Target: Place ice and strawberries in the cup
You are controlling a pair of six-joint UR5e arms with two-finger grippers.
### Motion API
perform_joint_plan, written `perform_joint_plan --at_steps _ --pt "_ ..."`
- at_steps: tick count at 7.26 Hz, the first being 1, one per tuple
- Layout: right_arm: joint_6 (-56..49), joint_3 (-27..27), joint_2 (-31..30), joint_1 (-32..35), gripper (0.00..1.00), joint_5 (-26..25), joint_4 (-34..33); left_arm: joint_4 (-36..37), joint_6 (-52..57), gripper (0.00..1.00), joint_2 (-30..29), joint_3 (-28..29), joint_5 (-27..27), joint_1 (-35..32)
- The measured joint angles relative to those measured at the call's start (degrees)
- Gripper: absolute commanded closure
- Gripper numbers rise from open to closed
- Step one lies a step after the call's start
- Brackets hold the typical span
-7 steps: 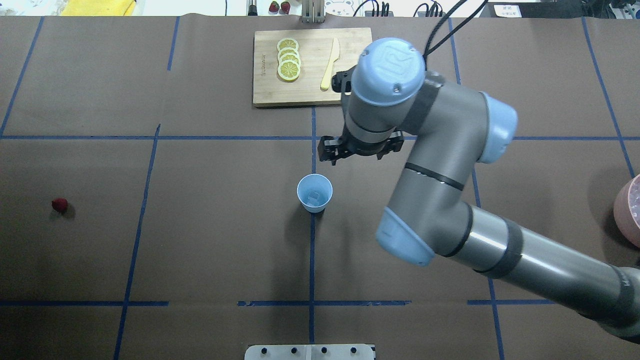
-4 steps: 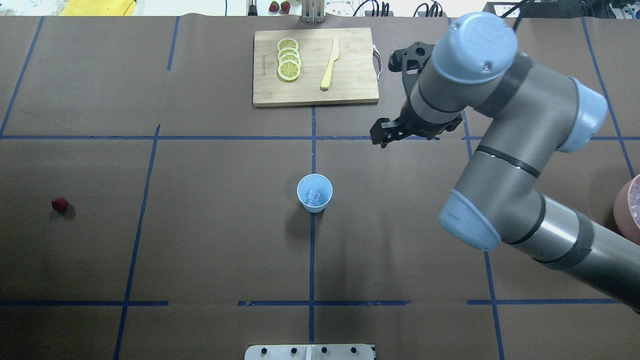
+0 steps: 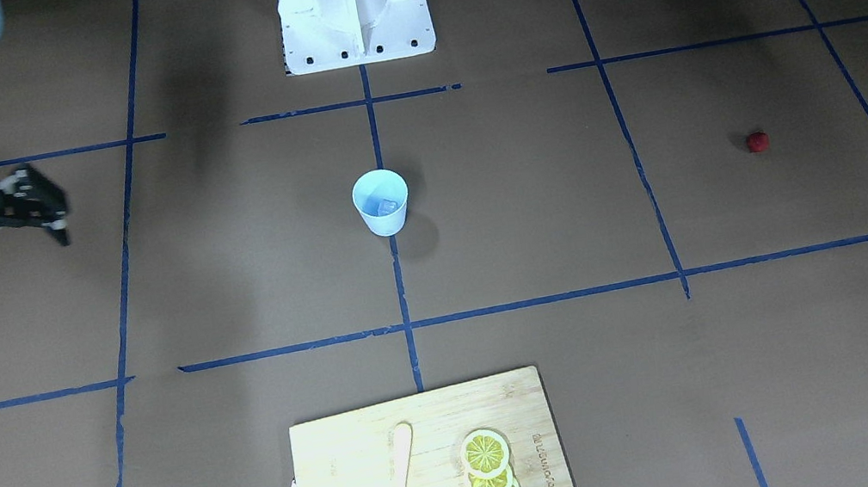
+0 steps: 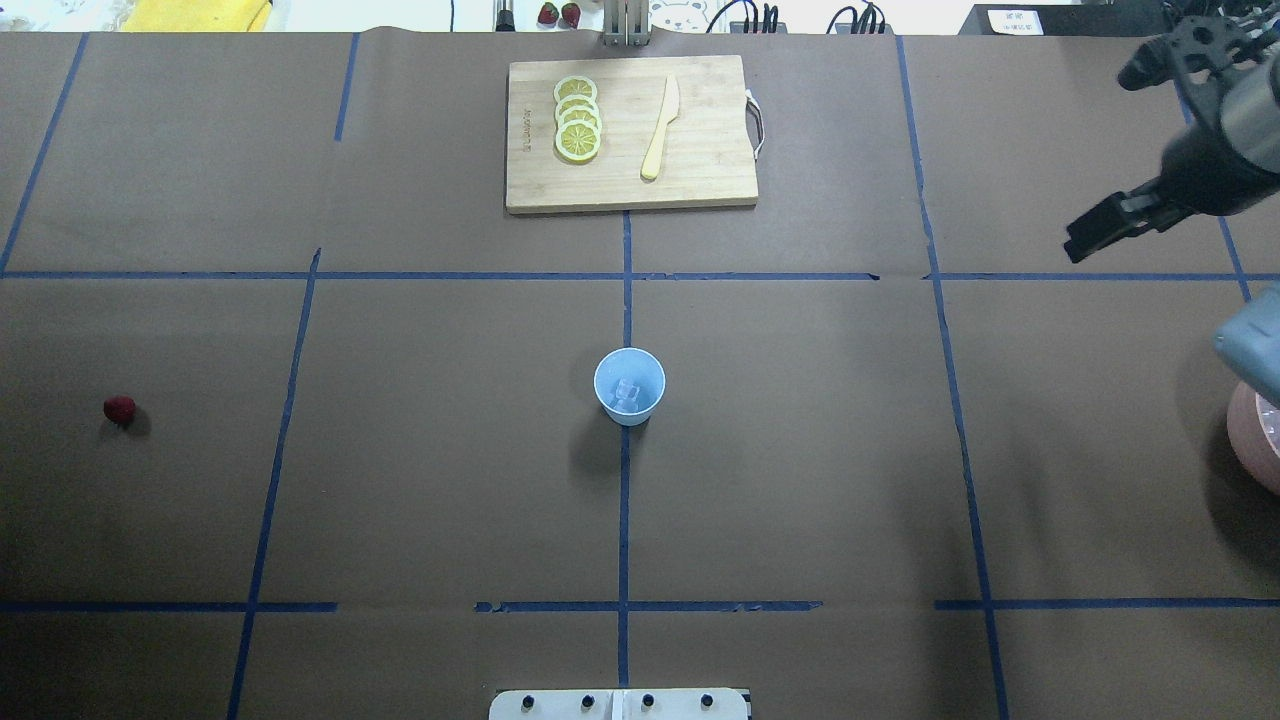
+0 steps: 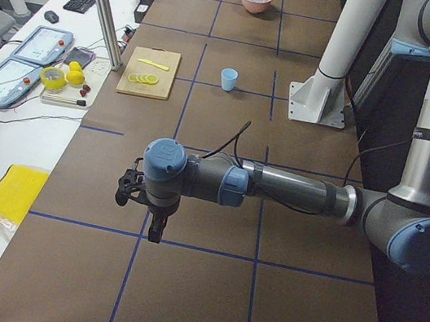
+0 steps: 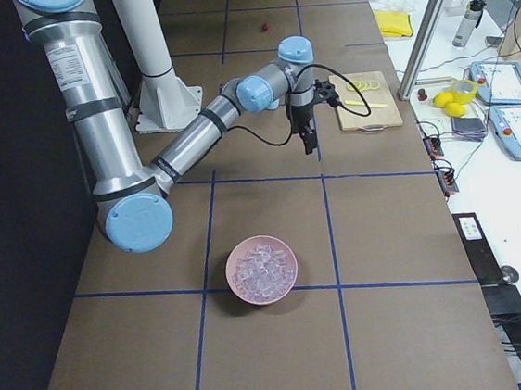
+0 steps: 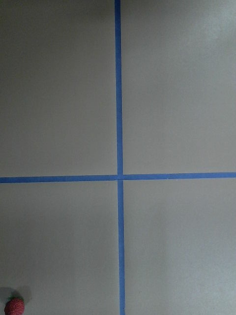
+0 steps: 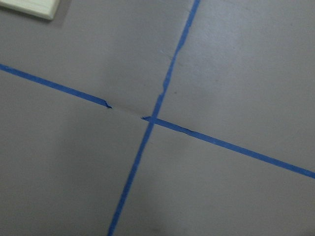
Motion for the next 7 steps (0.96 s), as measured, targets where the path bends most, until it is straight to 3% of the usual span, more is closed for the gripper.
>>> perform_joint_plan --at_steps 4,7 --pt "-18.6 -0.4 -15.1 11.1 0.00 6.7 1.1 0.0 0.0 0.00 0.7 -1.1 -0.1 -0.1" --pt "-21.0 -8.2 -23.1 11.9 0.01 6.9 19.4 0.0 -0.1 0.00 1.9 -3.3 -0.1 -0.1"
